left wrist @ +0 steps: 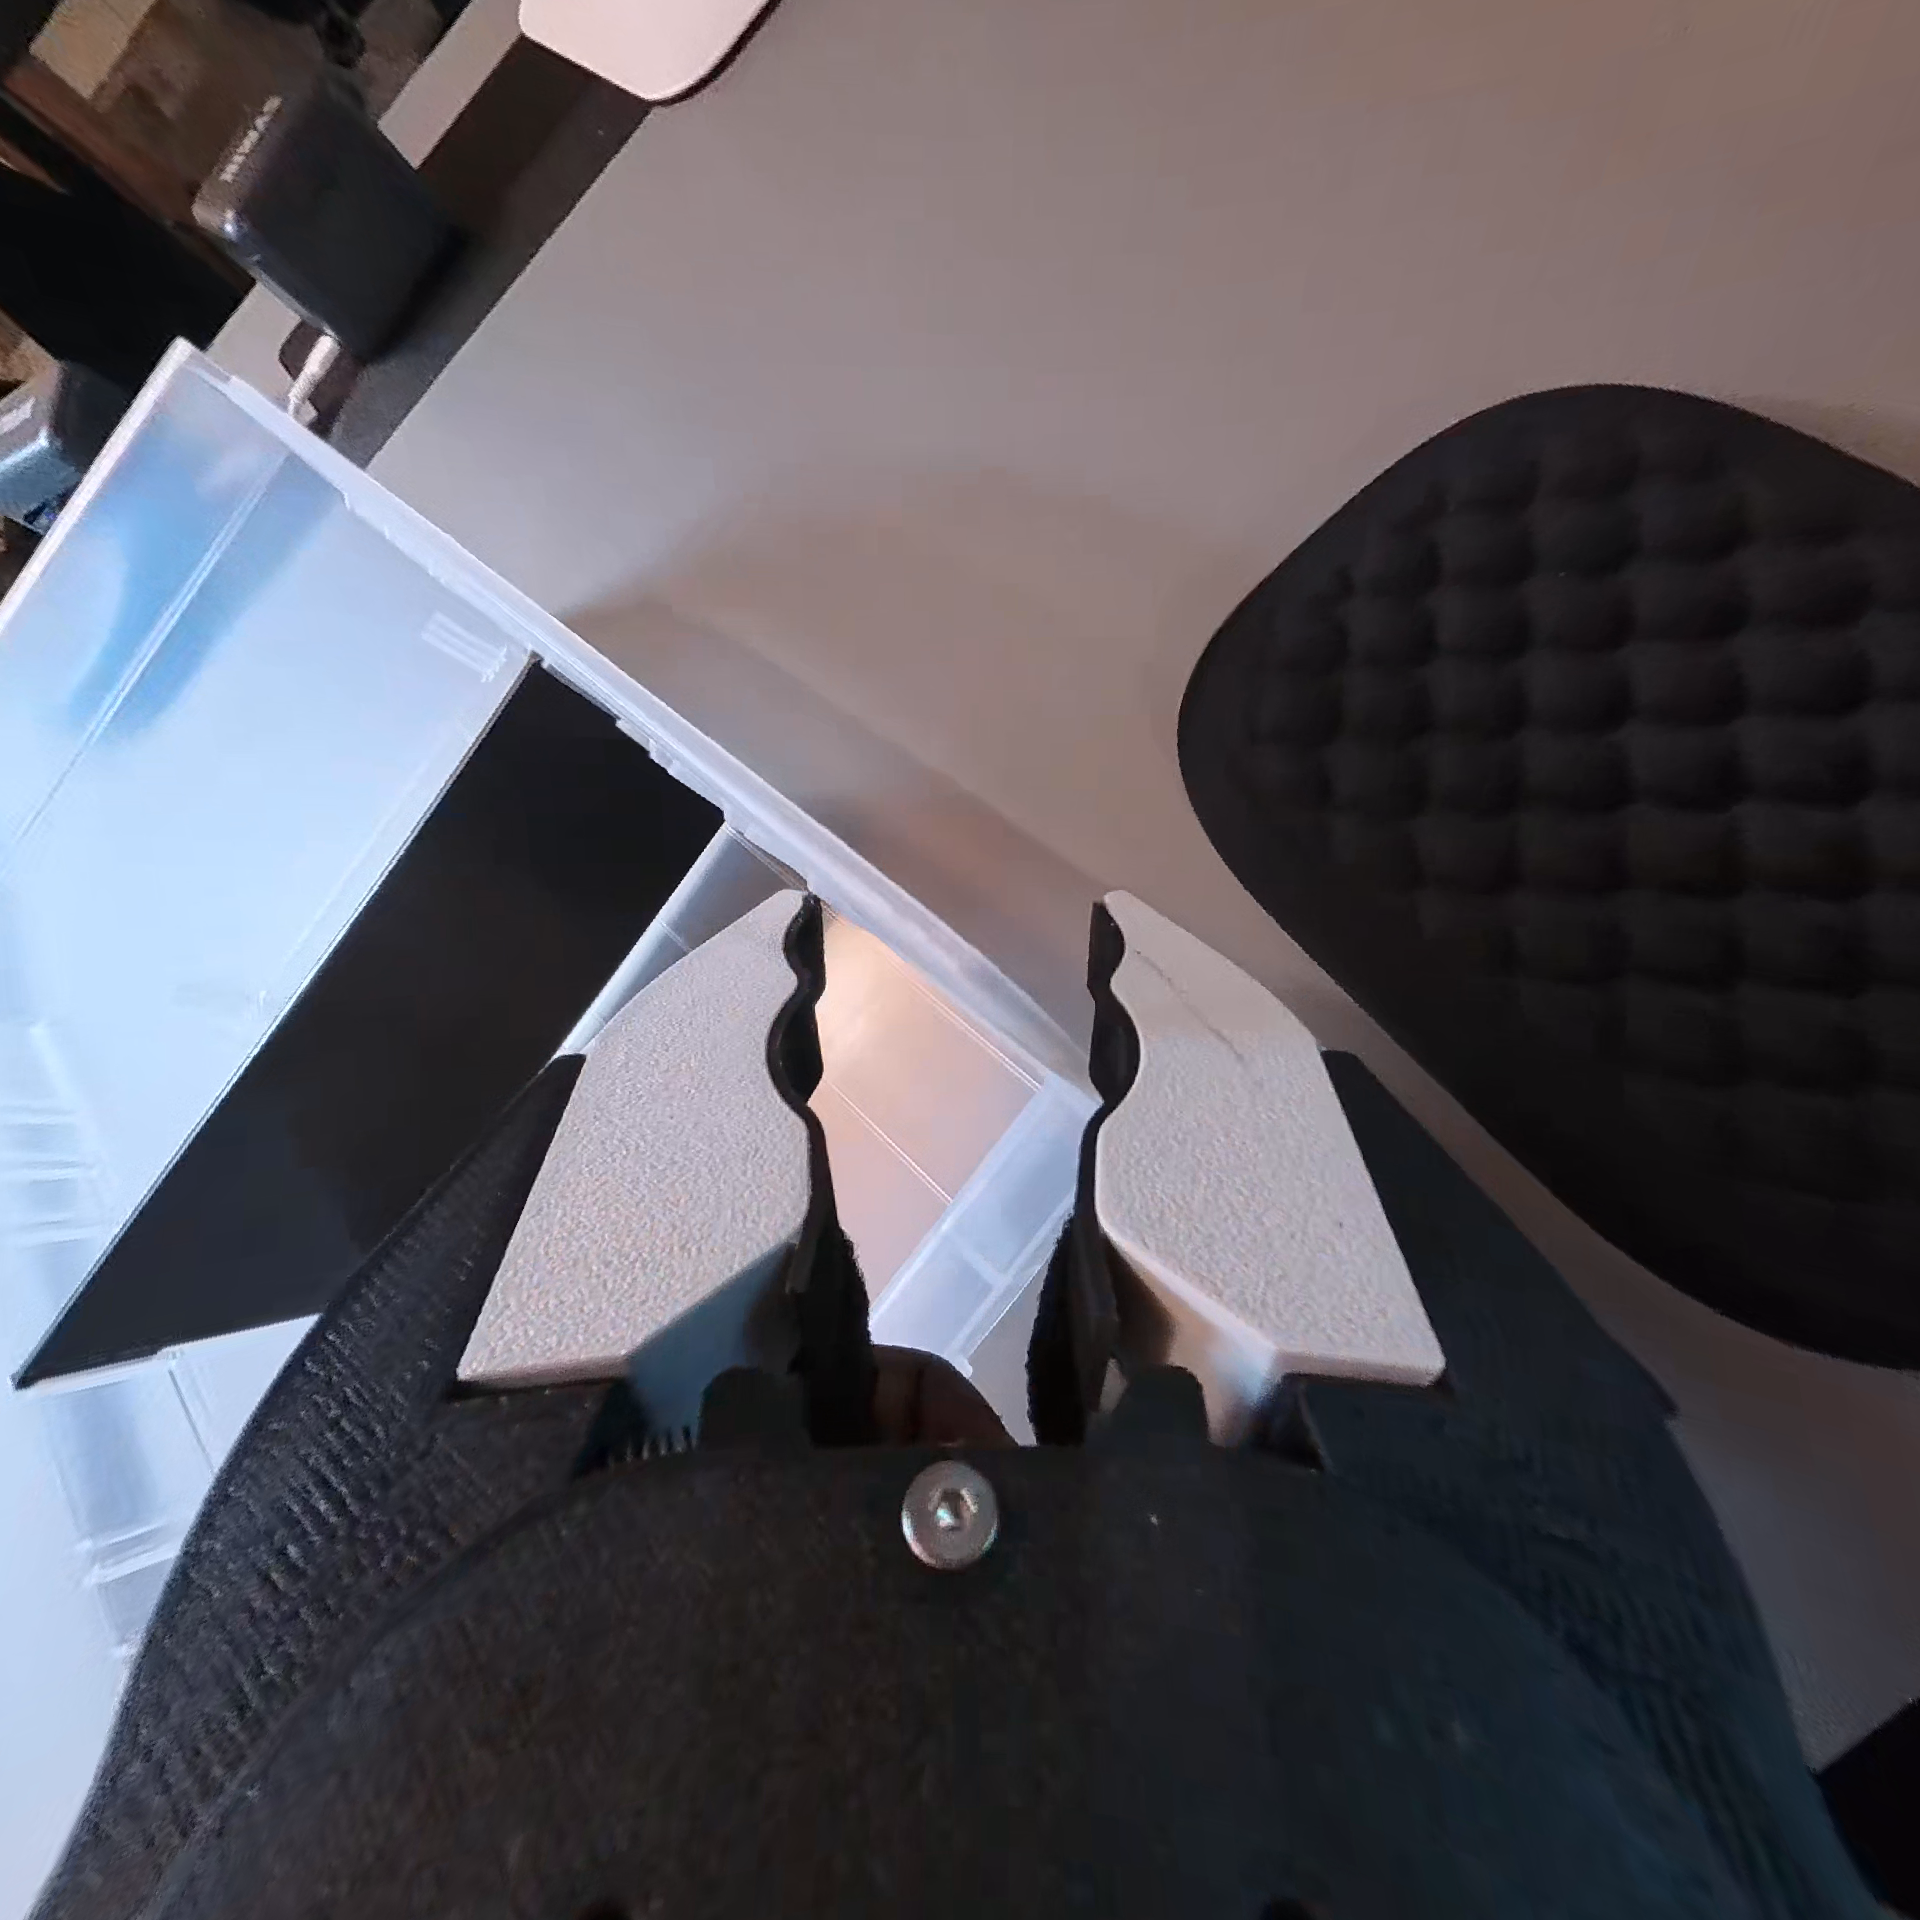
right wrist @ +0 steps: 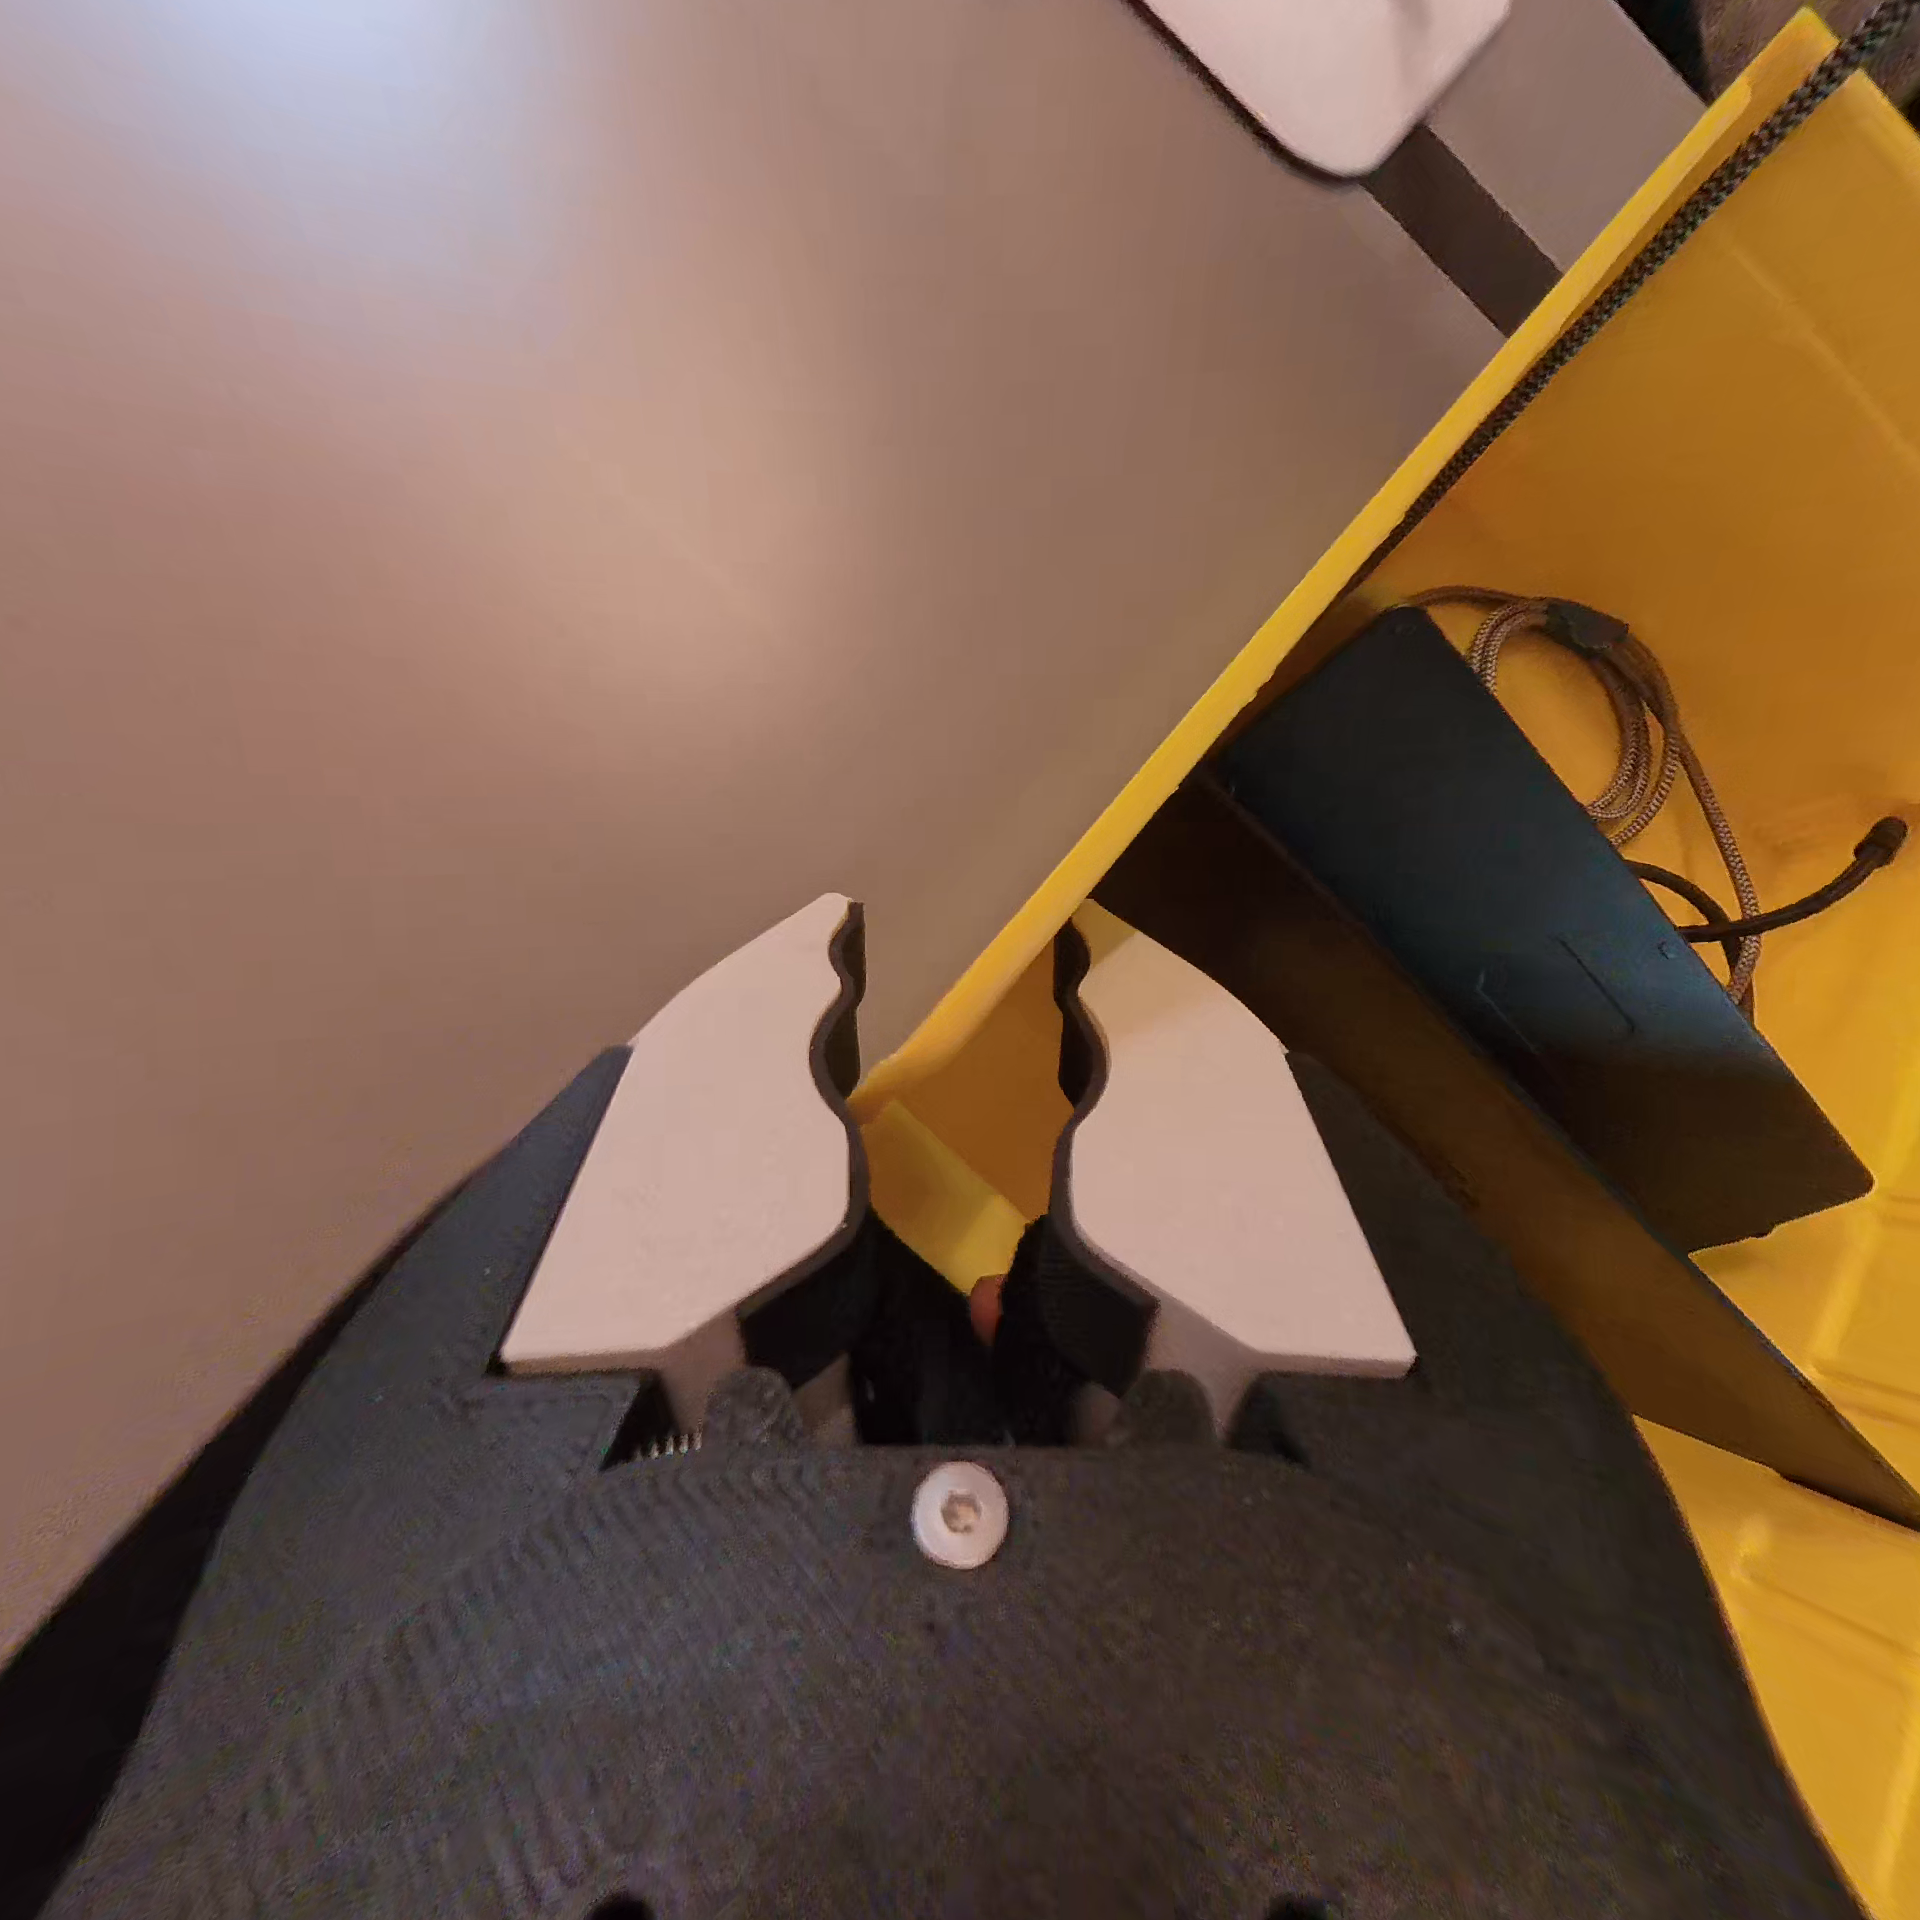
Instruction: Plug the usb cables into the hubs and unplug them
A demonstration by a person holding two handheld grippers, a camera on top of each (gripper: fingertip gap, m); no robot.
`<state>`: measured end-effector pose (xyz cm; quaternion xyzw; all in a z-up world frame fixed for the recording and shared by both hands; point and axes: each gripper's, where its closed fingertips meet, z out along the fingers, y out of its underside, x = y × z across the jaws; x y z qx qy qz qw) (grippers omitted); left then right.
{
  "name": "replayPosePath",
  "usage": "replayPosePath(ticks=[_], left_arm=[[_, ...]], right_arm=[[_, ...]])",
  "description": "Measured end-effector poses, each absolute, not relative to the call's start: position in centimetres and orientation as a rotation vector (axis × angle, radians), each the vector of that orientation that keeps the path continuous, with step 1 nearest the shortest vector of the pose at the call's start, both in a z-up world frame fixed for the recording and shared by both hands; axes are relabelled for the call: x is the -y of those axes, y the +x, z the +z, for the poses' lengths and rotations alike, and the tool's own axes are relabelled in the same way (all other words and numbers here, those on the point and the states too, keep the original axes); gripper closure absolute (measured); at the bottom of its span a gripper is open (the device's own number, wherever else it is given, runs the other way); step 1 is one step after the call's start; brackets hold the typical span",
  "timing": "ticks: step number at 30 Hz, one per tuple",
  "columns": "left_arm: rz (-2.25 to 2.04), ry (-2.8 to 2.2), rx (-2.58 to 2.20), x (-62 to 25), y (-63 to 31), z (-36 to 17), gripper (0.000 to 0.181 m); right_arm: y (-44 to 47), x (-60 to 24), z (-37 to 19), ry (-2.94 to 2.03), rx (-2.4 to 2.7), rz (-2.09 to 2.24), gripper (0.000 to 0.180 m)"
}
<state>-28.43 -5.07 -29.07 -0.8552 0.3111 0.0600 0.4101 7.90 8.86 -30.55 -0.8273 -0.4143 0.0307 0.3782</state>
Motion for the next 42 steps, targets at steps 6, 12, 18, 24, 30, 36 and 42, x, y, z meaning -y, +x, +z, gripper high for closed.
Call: replayPosePath(ticks=[6, 12, 18, 24, 30, 36, 42], left_arm=[[0.153, -2.138, -0.739, 4.2, -28.2, -29.1, 0.131], [0.208, -2.117, -0.672, 2.4, -27.5, -29.2, 0.13], [0.205, -2.063, -0.618, 0.9, -26.4, -29.1, 0.127], [0.021, -1.898, -0.579, 0.9, -24.7, -25.9, 0.107], [0.142, -1.604, -0.299, 4.7, -31.5, -16.9, 0.103], [0.35, -1.611, 0.025, 8.1, -42.0, -17.4, 0.074], [0.345, -1.799, 0.053, 7.9, -44.5, -22.3, 0.051]], right_arm=[[0.7, -6.0, -30.4, -2.027, 1.198, 0.177, 0.143], [-6.0, -3.3, -30.3, -1.926, 1.378, 0.27, 0.142], [-11.8, -2.3, -30.3, -1.839, 1.507, 0.279, 0.14], [-16.9, -1.8, -30.2, -1.733, 1.541, 0.413, 0.139], [-19.3, -0.9, -29.8, -1.581, 1.55, 0.481, 0.139], [-19.5, 2.0, -20.1, -1.103, 1.076, 0.728, 0.13], [-24.3, 6.8, -21.7, -1.106, 1.031, 0.984, 0.077]])
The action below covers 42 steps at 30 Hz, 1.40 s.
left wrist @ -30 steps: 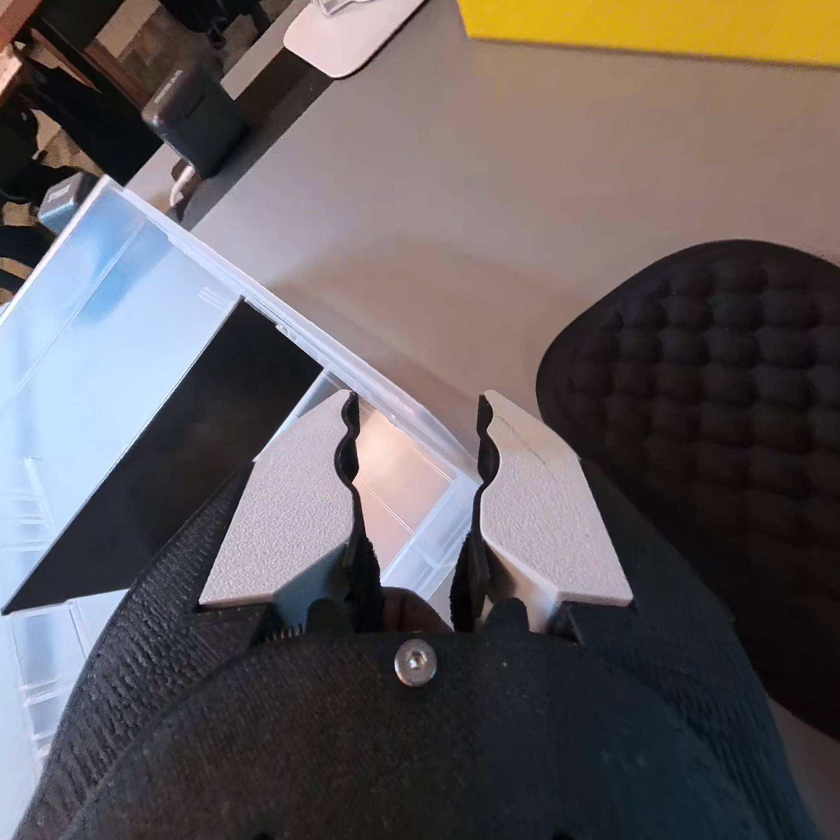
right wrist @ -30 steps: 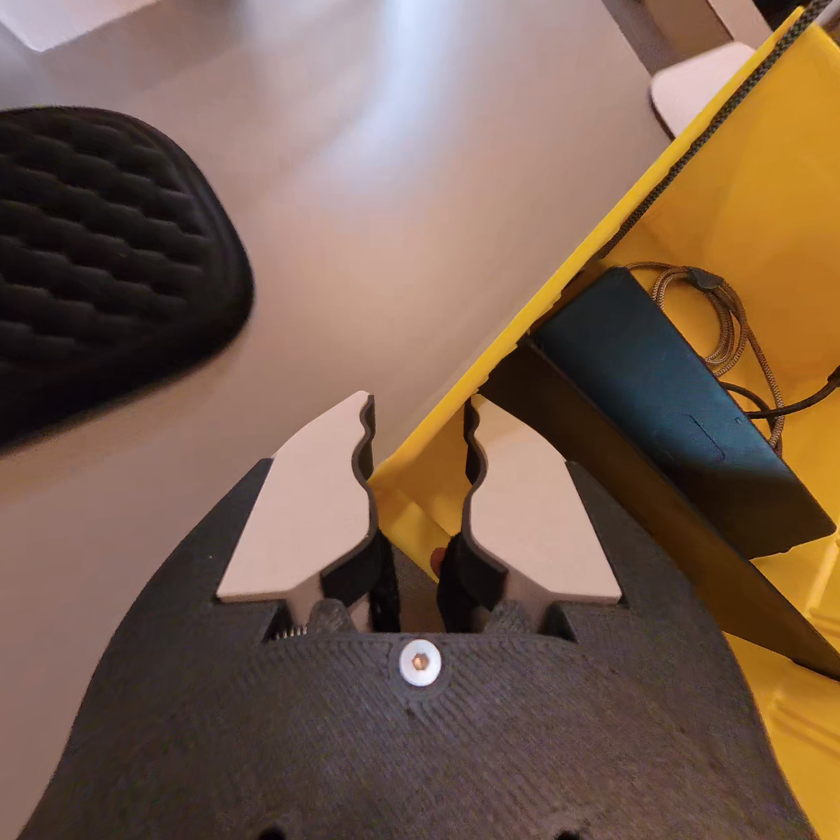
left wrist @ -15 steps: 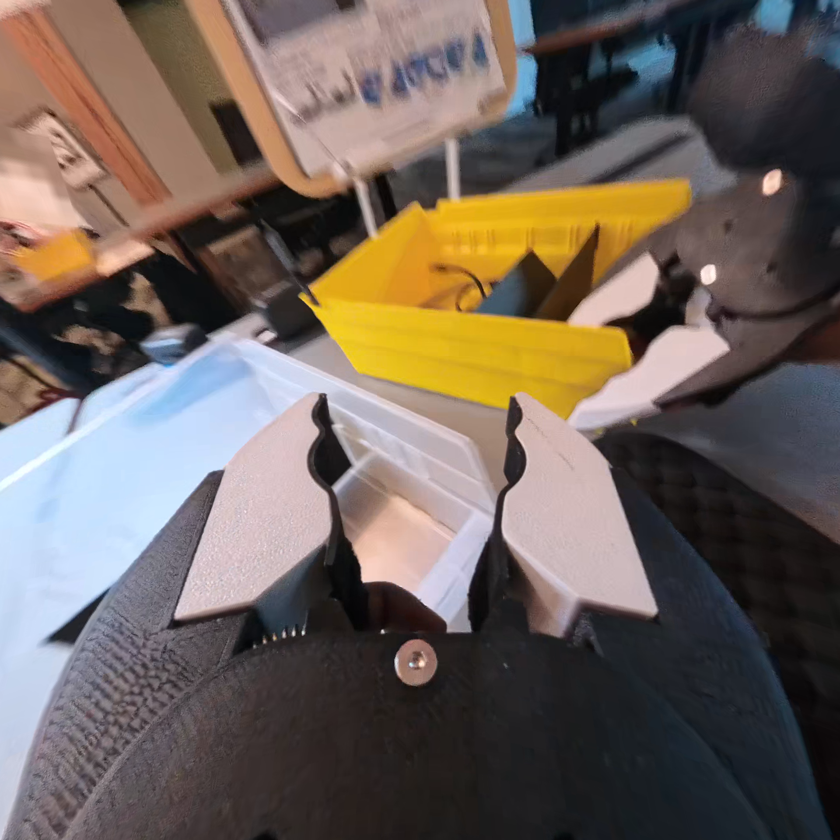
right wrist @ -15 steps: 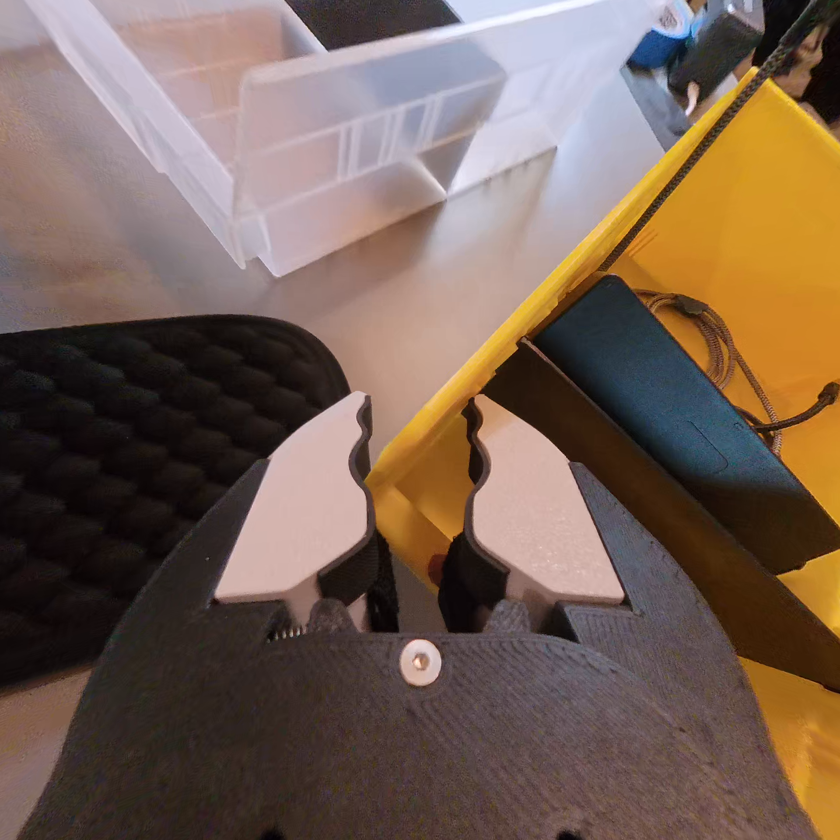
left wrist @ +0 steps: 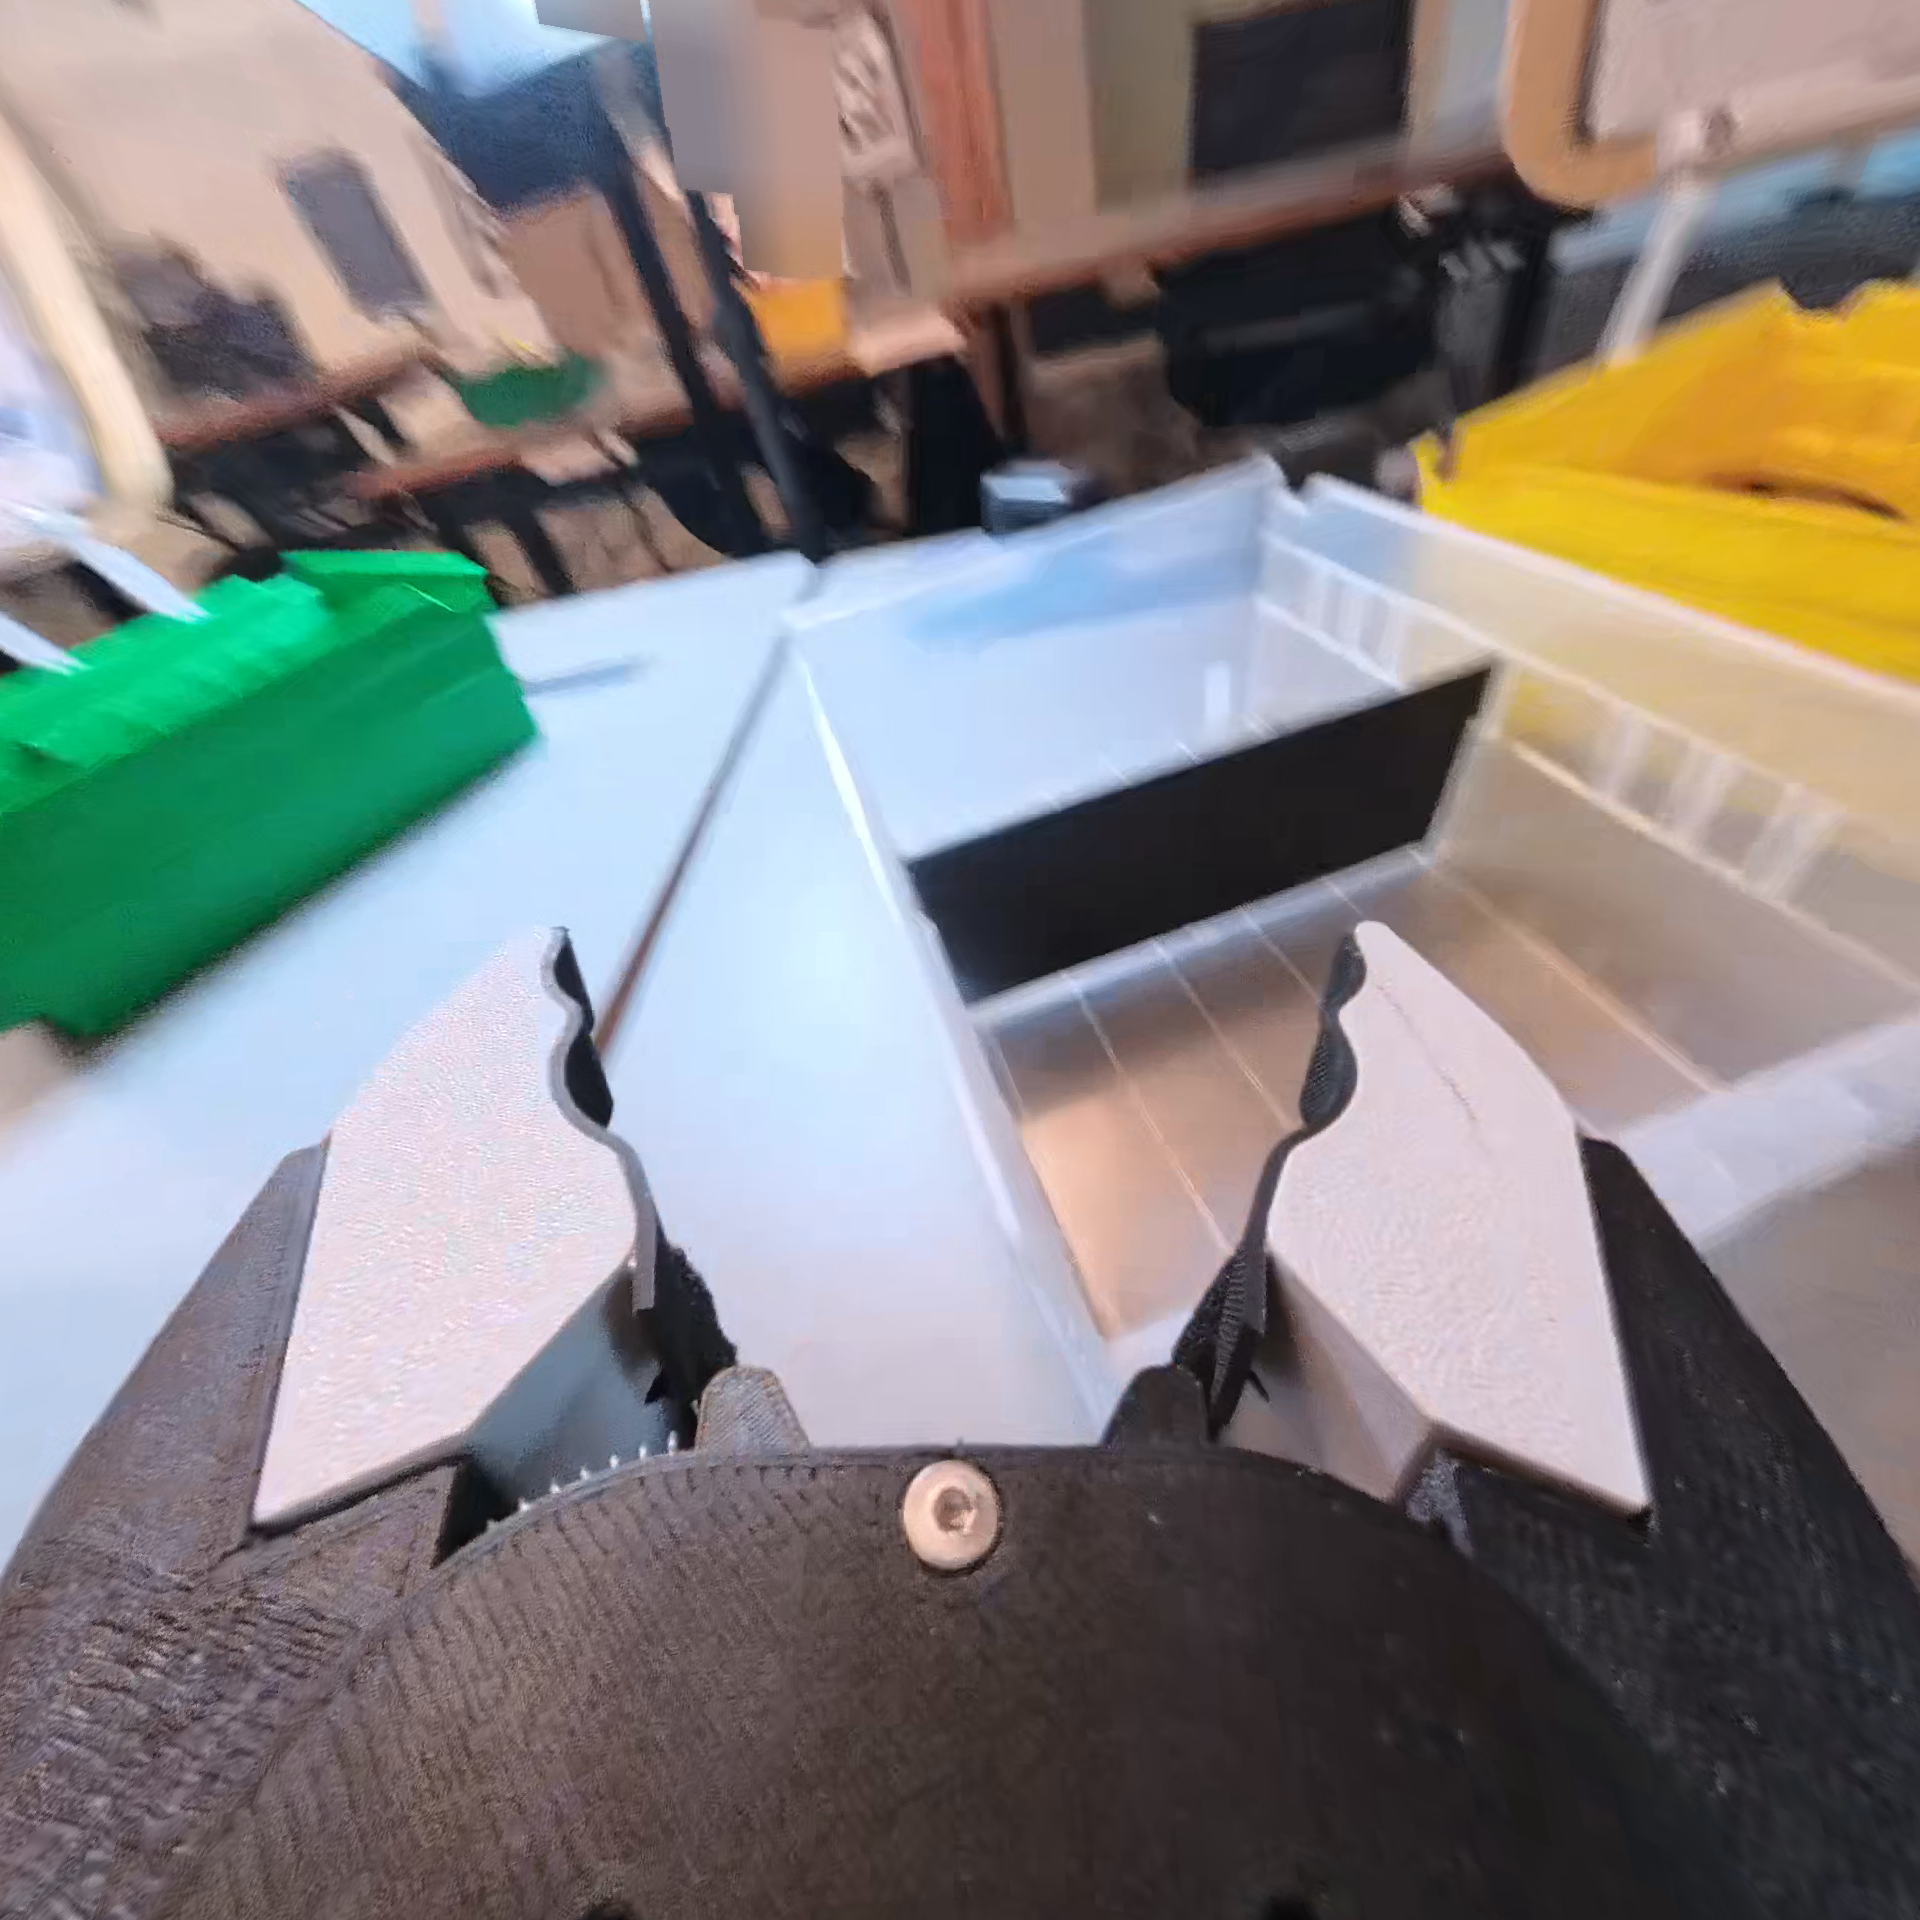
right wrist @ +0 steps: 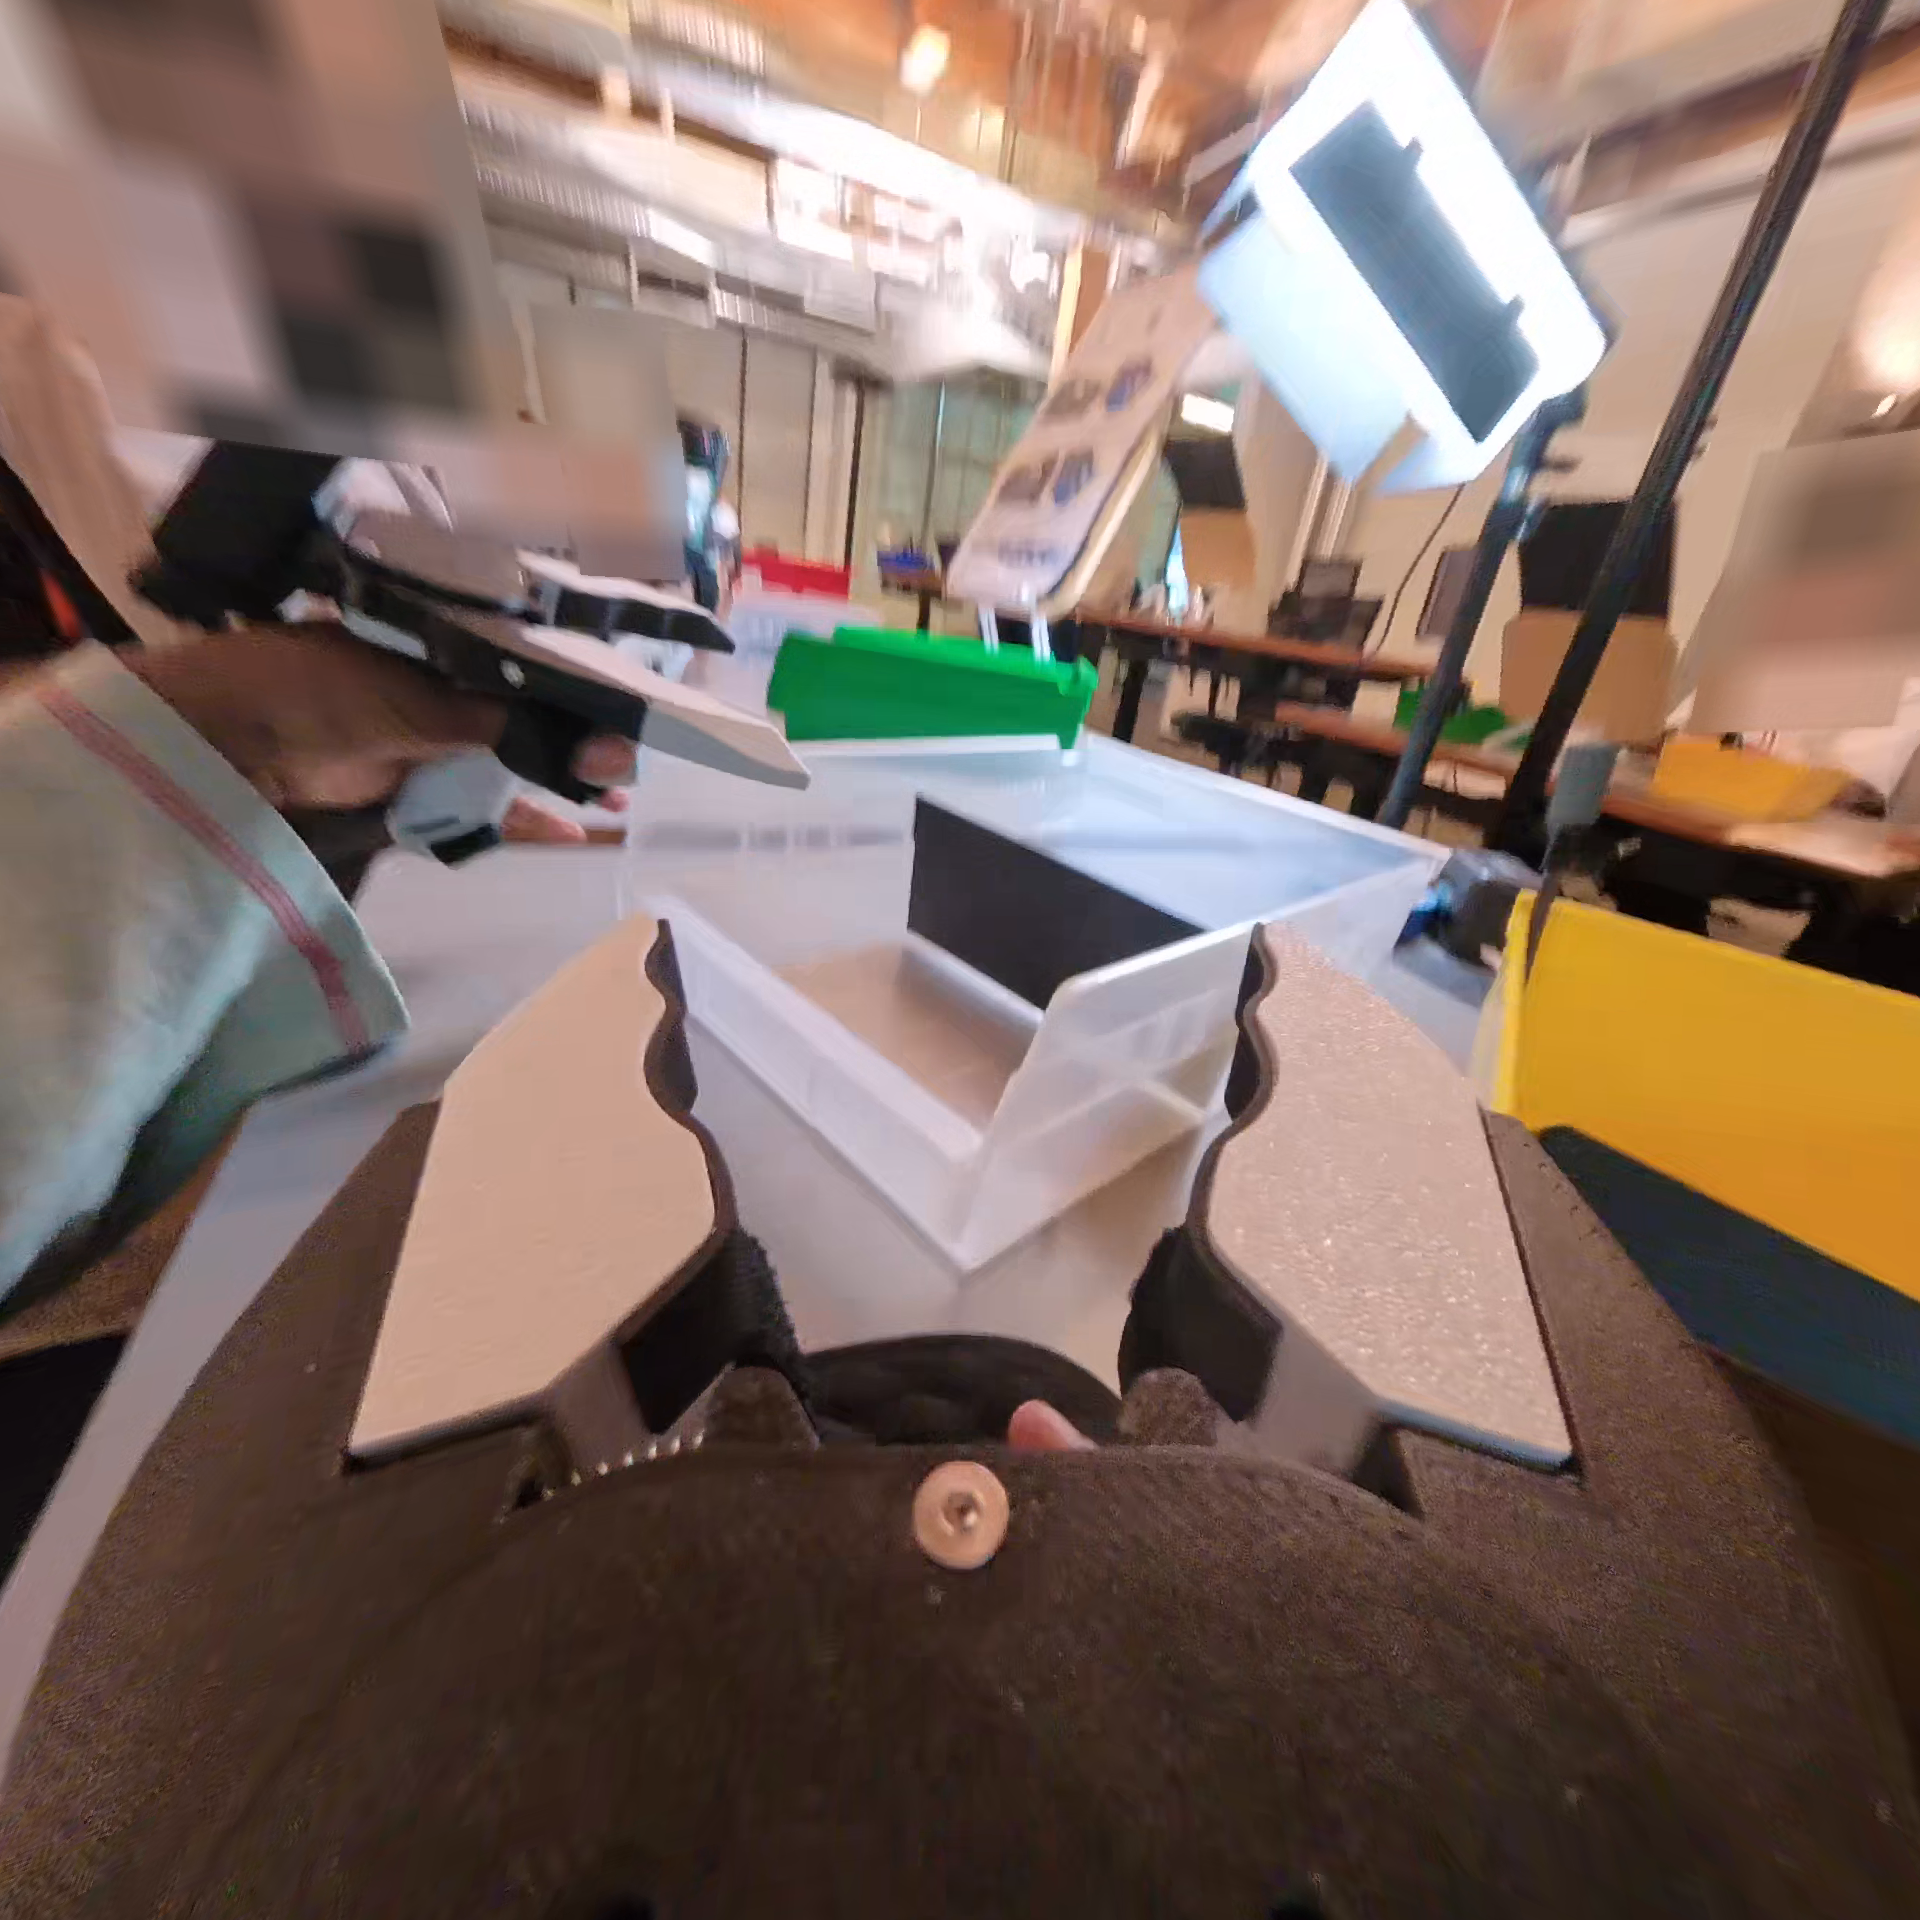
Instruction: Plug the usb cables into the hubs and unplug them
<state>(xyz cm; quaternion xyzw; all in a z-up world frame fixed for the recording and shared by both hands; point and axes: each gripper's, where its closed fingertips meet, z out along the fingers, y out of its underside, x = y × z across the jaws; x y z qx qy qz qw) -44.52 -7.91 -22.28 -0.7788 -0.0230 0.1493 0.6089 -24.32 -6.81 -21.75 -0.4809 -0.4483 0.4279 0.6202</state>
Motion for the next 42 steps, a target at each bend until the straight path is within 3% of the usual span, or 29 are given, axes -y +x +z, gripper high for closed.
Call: replayPosePath(ticks=[2, 6, 10, 14, 18, 28, 42], left_arm=[[0.225, -1.981, 0.012, 7.7, -43.5, -25.6, 0.056], [0.297, -2.117, 0.008, 7.5, -44.4, -28.6, 0.08], [0.385, -2.127, 0.002, 7.2, -44.9, -29.1, 0.103], [0.392, -2.151, 0.035, 7.2, -44.7, -29.1, 0.143], [0.43, -2.043, 0.142, 7.6, -45.4, -26.4, 0.165], [0.803, -1.756, 0.08, 10.0, -42.7, -16.7, 0.175], [0.648, -1.411, 0.004, 8.3, -32.8, -8.7, 0.173]], right_arm=[[-25.2, 5.8, -22.3, -1.187, 1.055, 0.887, 0.074], [-27.2, 4.4, -25.2, -1.446, 1.131, 0.871, 0.092], [-28.6, 3.7, -28.3, -1.667, 1.243, 0.85, 0.102], [-28.6, 2.7, -29.0, -1.71, 1.237, 0.832, 0.146], [-28.7, 3.7, -29.1, -1.603, 1.331, 0.7, 0.151], [-27.2, 4.7, -24.9, -1.403, 1.232, 0.761, 0.156], [-17.3, 2.5, -15.8, -1.215, 1.061, 0.469, 0.159]])
